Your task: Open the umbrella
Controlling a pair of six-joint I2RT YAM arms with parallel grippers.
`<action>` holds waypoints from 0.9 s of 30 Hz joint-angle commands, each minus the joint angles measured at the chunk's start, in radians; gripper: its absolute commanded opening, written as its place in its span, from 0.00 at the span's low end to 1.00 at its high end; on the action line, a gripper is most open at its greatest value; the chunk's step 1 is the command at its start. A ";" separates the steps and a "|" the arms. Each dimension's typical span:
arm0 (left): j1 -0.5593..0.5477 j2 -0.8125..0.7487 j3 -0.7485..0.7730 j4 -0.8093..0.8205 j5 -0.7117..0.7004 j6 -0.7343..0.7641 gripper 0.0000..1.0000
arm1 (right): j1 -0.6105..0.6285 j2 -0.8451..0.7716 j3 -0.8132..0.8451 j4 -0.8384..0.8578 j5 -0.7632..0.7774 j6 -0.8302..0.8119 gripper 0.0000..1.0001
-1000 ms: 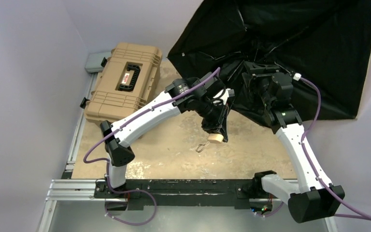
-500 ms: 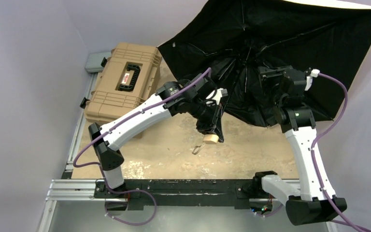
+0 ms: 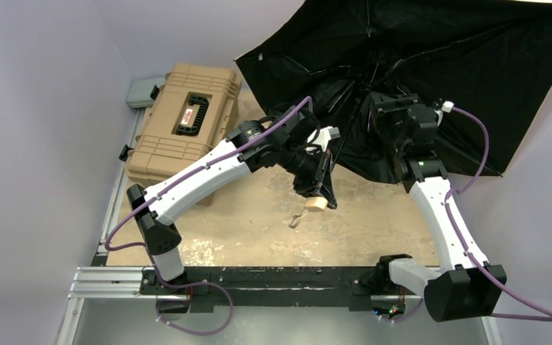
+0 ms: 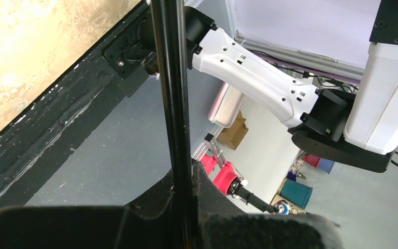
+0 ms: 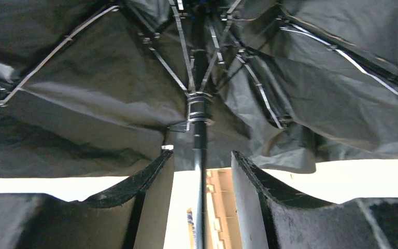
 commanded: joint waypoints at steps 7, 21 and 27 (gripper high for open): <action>0.003 -0.078 0.015 0.181 0.045 0.022 0.00 | 0.000 0.046 0.004 0.211 0.005 0.083 0.40; 0.003 -0.082 0.026 0.223 0.063 0.012 0.00 | 0.002 0.070 0.010 0.156 -0.009 0.071 0.33; 0.001 -0.086 0.023 0.222 0.077 0.029 0.00 | 0.006 0.106 0.000 0.230 0.004 0.104 0.32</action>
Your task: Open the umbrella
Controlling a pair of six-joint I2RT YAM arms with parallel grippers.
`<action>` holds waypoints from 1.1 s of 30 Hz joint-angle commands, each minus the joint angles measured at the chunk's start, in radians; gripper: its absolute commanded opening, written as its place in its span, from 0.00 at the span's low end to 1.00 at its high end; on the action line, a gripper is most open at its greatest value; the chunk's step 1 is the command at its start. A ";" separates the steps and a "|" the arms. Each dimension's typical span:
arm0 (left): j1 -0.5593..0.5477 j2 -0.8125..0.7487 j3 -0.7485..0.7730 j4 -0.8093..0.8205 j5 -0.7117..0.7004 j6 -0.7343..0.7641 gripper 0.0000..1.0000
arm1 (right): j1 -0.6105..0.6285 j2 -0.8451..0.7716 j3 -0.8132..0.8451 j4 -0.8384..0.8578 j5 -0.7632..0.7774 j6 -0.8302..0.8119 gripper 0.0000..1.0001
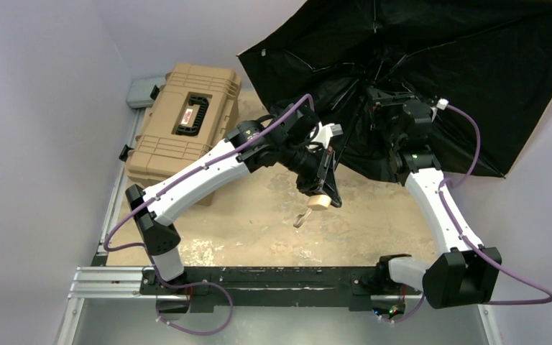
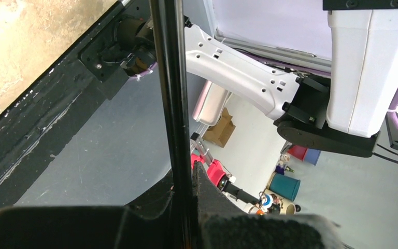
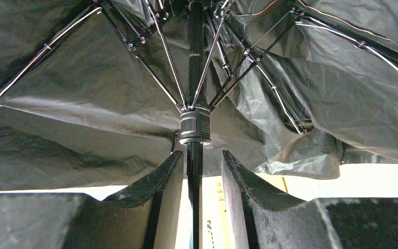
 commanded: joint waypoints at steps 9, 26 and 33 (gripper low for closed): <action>-0.004 -0.097 0.033 0.154 0.046 0.115 0.00 | 0.020 0.111 0.089 0.168 0.093 0.056 0.25; -0.086 -0.212 -0.079 -0.044 0.003 0.413 0.00 | -0.039 0.418 0.670 0.339 0.176 -0.028 0.16; -0.115 -0.312 -0.345 -0.058 -0.037 0.487 0.00 | -0.086 0.604 1.088 0.271 0.158 -0.060 0.15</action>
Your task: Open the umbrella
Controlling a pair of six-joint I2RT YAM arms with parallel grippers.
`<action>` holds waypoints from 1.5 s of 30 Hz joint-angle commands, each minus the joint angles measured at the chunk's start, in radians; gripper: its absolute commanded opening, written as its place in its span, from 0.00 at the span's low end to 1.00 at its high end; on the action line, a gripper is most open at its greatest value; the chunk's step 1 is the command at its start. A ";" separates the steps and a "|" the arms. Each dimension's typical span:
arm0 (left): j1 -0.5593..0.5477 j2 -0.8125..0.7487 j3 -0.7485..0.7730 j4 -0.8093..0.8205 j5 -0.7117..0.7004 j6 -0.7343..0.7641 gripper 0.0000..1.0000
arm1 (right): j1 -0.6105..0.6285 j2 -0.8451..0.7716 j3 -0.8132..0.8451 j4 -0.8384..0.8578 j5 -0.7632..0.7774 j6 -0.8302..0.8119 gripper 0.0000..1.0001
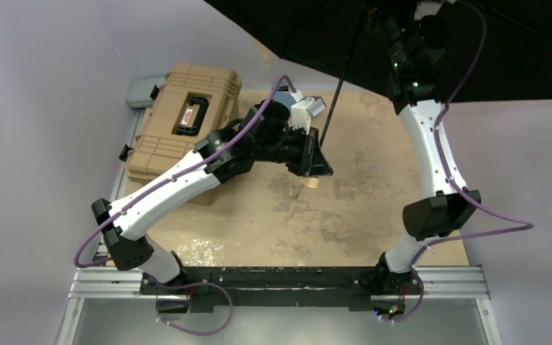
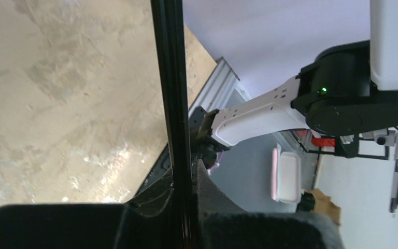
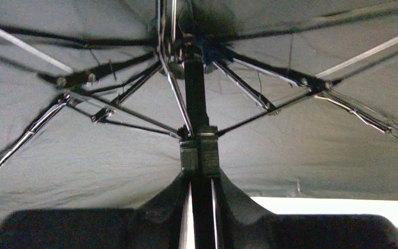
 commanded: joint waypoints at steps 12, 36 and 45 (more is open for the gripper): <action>-0.123 -0.173 -0.282 -0.310 0.207 0.163 0.00 | -0.130 0.146 0.262 0.165 0.237 -0.010 0.00; -0.083 -0.117 -0.081 -0.406 -0.036 0.138 0.99 | -0.128 -0.052 -0.118 0.418 -0.041 -0.187 0.00; -0.060 -0.209 -0.029 -0.558 -0.411 0.145 1.00 | -0.129 0.013 -0.035 0.372 -0.122 -0.288 0.00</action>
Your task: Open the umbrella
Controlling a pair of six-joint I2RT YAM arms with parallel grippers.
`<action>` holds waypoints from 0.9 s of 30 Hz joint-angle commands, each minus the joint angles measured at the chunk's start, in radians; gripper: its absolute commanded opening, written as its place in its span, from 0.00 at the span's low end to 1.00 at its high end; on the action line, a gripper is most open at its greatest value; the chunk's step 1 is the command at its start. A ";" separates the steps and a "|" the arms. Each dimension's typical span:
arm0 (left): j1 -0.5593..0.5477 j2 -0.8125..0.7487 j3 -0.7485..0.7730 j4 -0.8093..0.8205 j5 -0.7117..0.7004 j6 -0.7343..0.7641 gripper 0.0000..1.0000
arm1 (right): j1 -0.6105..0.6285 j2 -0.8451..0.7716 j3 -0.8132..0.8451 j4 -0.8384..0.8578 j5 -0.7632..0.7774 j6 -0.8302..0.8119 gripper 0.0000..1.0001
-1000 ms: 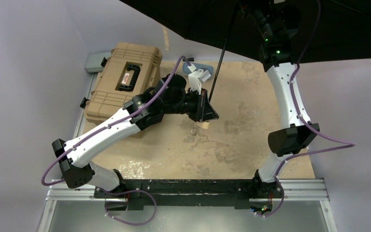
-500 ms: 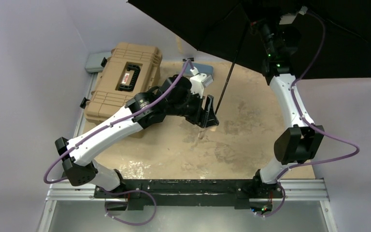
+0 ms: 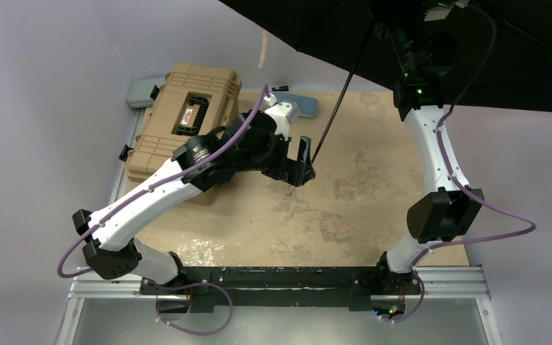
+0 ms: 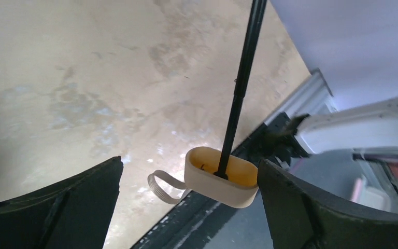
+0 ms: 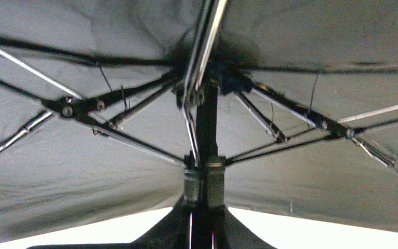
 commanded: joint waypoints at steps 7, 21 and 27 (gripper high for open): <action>-0.033 -0.270 0.002 -0.305 -0.335 0.012 1.00 | -0.050 0.026 0.078 0.082 0.059 -0.235 0.00; -0.033 -0.504 -0.093 -0.067 -0.697 0.285 1.00 | -0.042 -0.053 -0.064 0.078 0.027 -0.483 0.00; -0.016 -0.497 -0.046 -0.118 -0.862 0.408 1.00 | 0.050 -0.143 -0.184 0.091 0.069 -0.742 0.00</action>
